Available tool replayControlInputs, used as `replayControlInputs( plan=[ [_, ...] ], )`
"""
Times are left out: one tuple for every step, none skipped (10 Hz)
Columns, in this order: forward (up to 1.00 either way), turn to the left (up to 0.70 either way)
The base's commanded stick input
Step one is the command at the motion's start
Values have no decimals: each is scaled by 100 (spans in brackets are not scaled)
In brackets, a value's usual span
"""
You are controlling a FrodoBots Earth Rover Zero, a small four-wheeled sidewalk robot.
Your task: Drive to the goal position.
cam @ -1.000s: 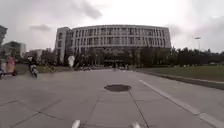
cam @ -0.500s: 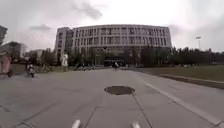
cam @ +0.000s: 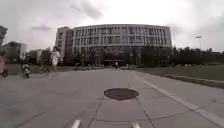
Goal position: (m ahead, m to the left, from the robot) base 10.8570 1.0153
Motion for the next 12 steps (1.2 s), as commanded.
replayControlInputs(
  plan=[
    [70,0],
    [70,0],
    [70,0],
    [70,0],
    [70,0],
    [70,0],
    [70,0],
    [70,0],
    [70,0],
    [70,0],
    [70,0],
    [70,0]
  ],
)
